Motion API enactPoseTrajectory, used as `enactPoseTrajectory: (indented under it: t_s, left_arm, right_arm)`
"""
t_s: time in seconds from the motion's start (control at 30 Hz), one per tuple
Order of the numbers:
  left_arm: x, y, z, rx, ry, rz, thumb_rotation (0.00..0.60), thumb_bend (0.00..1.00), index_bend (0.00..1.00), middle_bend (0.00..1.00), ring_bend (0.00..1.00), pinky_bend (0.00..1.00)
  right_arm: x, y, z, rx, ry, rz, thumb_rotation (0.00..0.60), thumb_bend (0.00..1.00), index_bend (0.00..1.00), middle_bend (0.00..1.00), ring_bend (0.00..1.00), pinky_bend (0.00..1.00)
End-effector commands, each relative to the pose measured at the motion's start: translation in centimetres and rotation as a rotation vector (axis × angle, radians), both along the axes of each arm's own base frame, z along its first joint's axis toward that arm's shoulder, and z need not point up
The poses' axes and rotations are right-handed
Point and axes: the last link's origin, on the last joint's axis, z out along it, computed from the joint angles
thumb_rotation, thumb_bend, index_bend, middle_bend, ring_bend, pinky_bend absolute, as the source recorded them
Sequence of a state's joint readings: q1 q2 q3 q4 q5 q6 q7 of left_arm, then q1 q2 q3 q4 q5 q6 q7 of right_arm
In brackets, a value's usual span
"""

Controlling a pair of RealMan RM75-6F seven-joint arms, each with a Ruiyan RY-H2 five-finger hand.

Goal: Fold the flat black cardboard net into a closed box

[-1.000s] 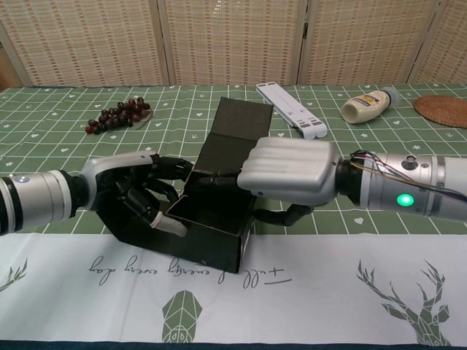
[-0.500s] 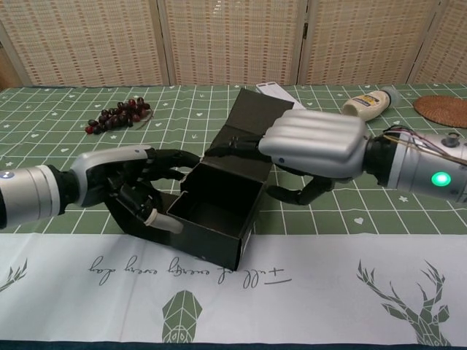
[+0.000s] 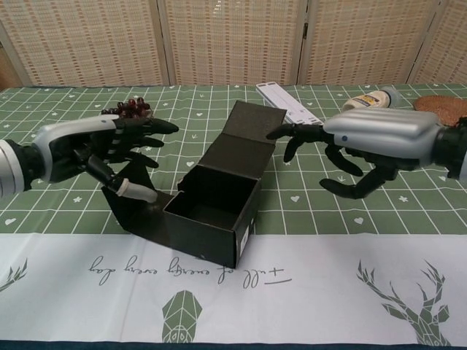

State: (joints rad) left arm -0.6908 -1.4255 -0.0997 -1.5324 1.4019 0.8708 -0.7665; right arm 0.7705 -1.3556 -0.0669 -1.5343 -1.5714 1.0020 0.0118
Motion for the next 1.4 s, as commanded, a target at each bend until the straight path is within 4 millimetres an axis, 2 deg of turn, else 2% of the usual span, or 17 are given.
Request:
enactPoseTrajectory:
  t_s: [0.03, 0.17, 0.27, 0.6, 0.77, 0.87, 0.97, 1.17, 1.23, 1.3, 1.4]
  left_arm:
    - [-0.2, 0.0, 0.9, 0.032, -0.014, 0.005, 0.600, 0.10, 0.11, 0.00, 0.00, 0.15]
    - [-0.6, -0.3, 1.8, 0.055, -0.021, 0.008, 0.600, 0.10, 0.11, 0.00, 0.00, 0.15]
    - [-0.8, -0.6, 2.3, 0.060, -0.028, 0.009, 0.600, 0.10, 0.11, 0.00, 0.00, 0.15]
    - [-2.0, -1.4, 3.6, 0.060, -0.028, 0.024, 0.600, 0.10, 0.11, 0.00, 0.00, 0.15]
    - [-2.6, -1.3, 3.8, 0.061, -0.033, 0.046, 0.600, 0.10, 0.11, 0.00, 0.00, 0.15]
    - [-2.9, -1.3, 4.0, 0.065, -0.037, 0.051, 0.600, 0.10, 0.11, 0.00, 0.00, 0.15]
    - [-3.2, -1.3, 4.3, 0.068, -0.043, 0.056, 0.600, 0.10, 0.11, 0.00, 0.00, 0.15]
    - [-3.5, -1.5, 4.4, 0.062, -0.061, 0.067, 0.600, 0.10, 0.11, 0.00, 0.00, 0.15]
    - [-3.4, -1.7, 4.3, 0.058, -0.067, 0.065, 0.600, 0.10, 0.11, 0.00, 0.00, 0.15]
    - [-3.3, -1.8, 4.2, 0.054, -0.070, 0.061, 0.600, 0.10, 0.11, 0.00, 0.00, 0.15]
    - [-2.9, -1.9, 4.3, 0.049, -0.076, 0.052, 0.600, 0.10, 0.11, 0.00, 0.00, 0.15]
  right_arm:
    - [-1.0, -0.2, -0.4, 0.035, 0.022, -0.061, 0.600, 0.53, 0.00, 0.25, 0.75, 1.00]
    - [-1.4, -1.1, -1.6, 0.058, 0.065, -0.087, 0.600, 0.53, 0.00, 0.27, 0.75, 1.00]
    - [-0.8, -2.3, -2.8, 0.073, 0.080, -0.103, 0.600, 0.54, 0.00, 0.26, 0.75, 1.00]
    - [4.0, -6.9, -5.9, 0.046, 0.030, -0.087, 0.600, 0.54, 0.00, 0.18, 0.74, 1.00]
    - [5.5, -8.2, -7.1, 0.043, -0.010, -0.114, 0.600, 0.54, 0.00, 0.18, 0.74, 1.00]
    - [5.4, -8.0, -7.0, 0.060, -0.057, -0.152, 0.600, 0.54, 0.00, 0.17, 0.73, 1.00]
    - [4.4, -7.0, -6.2, 0.080, -0.117, -0.204, 0.600, 0.54, 0.00, 0.16, 0.72, 1.00]
    - [2.0, -3.8, -4.6, 0.166, -0.285, -0.383, 0.600, 0.52, 0.00, 0.13, 0.72, 1.00]
    - [1.4, -2.8, -4.5, 0.205, -0.308, -0.439, 0.600, 0.43, 0.00, 0.12, 0.72, 1.00]
    - [1.1, -2.2, -4.6, 0.227, -0.329, -0.480, 0.600, 0.26, 0.00, 0.10, 0.72, 1.00]
    - [1.1, -1.3, -5.0, 0.256, -0.373, -0.545, 0.600, 0.09, 0.00, 0.07, 0.72, 1.00]
